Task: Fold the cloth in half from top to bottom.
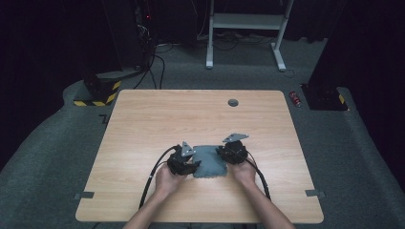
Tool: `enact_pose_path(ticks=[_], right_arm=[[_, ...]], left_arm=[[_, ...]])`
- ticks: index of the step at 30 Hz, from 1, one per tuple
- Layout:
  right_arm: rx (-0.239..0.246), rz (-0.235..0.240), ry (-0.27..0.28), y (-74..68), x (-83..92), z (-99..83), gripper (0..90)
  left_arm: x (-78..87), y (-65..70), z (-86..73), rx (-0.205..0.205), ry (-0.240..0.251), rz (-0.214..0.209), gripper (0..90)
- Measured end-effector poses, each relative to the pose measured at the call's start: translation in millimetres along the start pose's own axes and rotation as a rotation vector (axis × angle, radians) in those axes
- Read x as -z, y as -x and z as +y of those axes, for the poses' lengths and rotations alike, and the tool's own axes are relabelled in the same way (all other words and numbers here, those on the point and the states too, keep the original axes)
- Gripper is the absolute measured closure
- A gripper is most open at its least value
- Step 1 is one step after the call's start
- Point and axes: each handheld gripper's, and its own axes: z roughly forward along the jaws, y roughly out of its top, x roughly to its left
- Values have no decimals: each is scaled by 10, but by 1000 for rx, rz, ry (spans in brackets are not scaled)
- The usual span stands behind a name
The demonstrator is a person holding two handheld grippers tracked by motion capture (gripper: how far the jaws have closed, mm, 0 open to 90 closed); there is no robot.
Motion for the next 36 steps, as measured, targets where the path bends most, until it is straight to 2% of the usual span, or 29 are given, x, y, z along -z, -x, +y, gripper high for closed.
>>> enact_pose_path(ticks=[2, 4, 6, 11, 15, 17, 21, 22, 24, 25, 27, 29, 31, 34, 36], right_arm=[[36, 43, 8, -138, 20, -28, 769], [70, 59, 3, -231, 11, -48, 770], [107, 49, -22, -274, -22, -82, 777], [96, 47, -13, -173, 35, -157, 768], [86, 53, -8, -180, 56, -151, 695], [58, 77, 22, -175, 109, -156, 699], [46, 69, 17, -138, 161, -201, 748], [52, 67, 2, -122, 150, -220, 767], [79, 51, -10, -120, 130, -250, 788], [83, 46, -13, -117, 139, -250, 785], [98, 26, -26, -99, 172, -254, 761], [73, 21, -27, -62, 209, -270, 760], [42, 13, -14, -3, 248, -263, 755], [-15, -20, 1, 84, 215, -194, 697], [-43, -29, -2, 131, 151, -144, 664]], left_arm=[[-16, 68, -4, -10, -9, -16, 508], [-42, 109, -26, -28, -29, -11, 506], [-25, 86, -67, -9, -14, -18, 511], [52, 27, -215, 49, 21, -45, 520], [75, 46, -218, 47, 15, -31, 520], [88, 52, -214, 46, 23, -19, 507], [132, 36, -193, 62, 62, -9, 511], [124, 37, -188, 60, 54, -5, 517], [70, 42, -197, 43, -2, 8, 529], [79, 32, -216, 61, 10, 0, 535], [104, 17, -226, 61, 0, -3, 538], [133, 2, -228, 60, 1, 2, 535], [139, -19, -205, 79, 11, -11, 525], [106, -89, -99, 113, 30, 4, 513], [42, -143, -4, 138, 16, 34, 504]])
